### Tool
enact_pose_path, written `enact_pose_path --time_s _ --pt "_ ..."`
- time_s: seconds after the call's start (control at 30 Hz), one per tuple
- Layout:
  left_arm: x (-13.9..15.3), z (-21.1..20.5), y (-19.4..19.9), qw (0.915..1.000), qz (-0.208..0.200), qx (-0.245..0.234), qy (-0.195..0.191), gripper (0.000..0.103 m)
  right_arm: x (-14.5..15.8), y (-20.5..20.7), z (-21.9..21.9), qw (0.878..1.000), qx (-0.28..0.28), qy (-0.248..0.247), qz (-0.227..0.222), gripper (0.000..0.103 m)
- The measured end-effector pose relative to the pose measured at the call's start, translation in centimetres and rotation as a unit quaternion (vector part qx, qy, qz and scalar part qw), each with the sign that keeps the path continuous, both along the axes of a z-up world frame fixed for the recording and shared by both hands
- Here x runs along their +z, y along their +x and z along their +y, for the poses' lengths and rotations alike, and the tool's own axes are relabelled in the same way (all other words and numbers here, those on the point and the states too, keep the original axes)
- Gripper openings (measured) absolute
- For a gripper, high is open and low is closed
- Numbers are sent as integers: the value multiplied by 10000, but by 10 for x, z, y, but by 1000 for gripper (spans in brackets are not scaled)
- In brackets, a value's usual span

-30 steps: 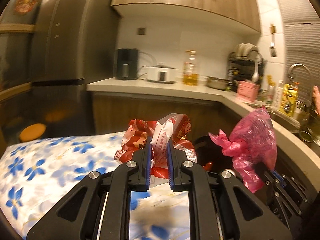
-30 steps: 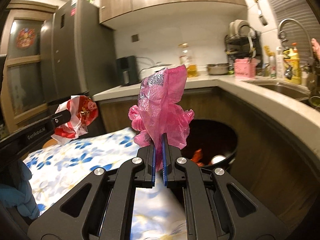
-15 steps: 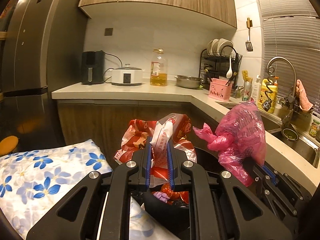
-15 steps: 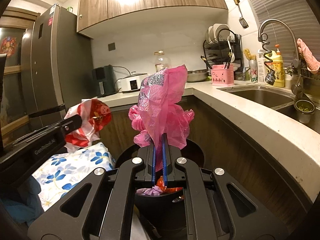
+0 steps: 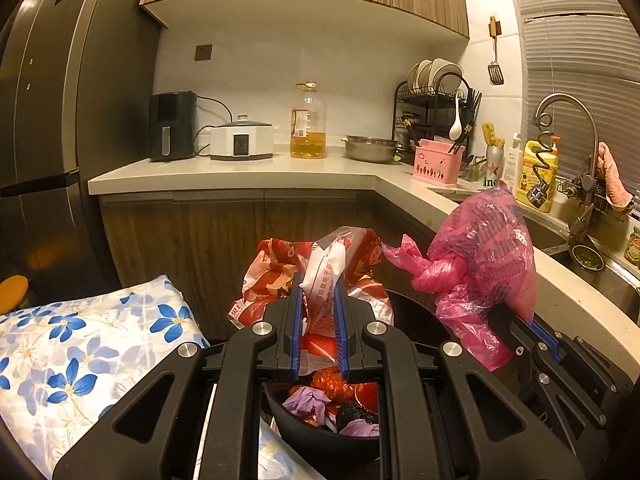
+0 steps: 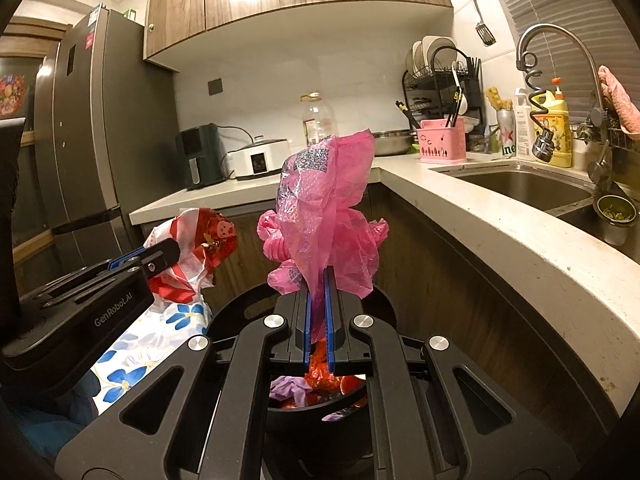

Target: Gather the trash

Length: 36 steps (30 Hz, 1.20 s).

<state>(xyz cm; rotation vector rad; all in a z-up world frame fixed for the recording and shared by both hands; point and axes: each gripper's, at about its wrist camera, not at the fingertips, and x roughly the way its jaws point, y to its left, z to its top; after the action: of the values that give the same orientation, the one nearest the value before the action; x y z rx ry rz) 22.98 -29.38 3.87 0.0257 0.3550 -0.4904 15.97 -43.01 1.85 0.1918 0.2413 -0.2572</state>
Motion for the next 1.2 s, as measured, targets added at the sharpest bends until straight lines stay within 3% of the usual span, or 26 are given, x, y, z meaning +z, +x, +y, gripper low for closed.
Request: enact_pose_path --time_s 0.43,0.53,0.63,0.73,0.77,0.83,1.07,1.2 --pt "-7 -11 13 9999 120 -73 25 15 -5 13 -8 9999 27 65 83 6" --pt "-9 -14 16 9998 149 -151 -17 21 -6 16 -8 9999 37 66 85 6" --pt "-13 -13 22 9998 164 -105 -80 35 -9 21 -10 9998 129 98 146 9" --pt "-19 -6 30 9990 364 -82 -234 52 -13 28 -13 9994 206 162 211 40" --pt "-20 -4 32 9989 404 -30 -252 53 -14 29 -14 9994 193 176 219 49" --pt "-23 2 35 9984 490 48 -289 57 -16 28 -18 9993 130 244 253 52" --pt "-22 22 30 9977 426 475 -227 86 -12 16 -17 9993 -63 195 308 83" --pt "-21 37 19 9963 296 807 -34 89 -10 11 -7 9990 -136 61 427 98"
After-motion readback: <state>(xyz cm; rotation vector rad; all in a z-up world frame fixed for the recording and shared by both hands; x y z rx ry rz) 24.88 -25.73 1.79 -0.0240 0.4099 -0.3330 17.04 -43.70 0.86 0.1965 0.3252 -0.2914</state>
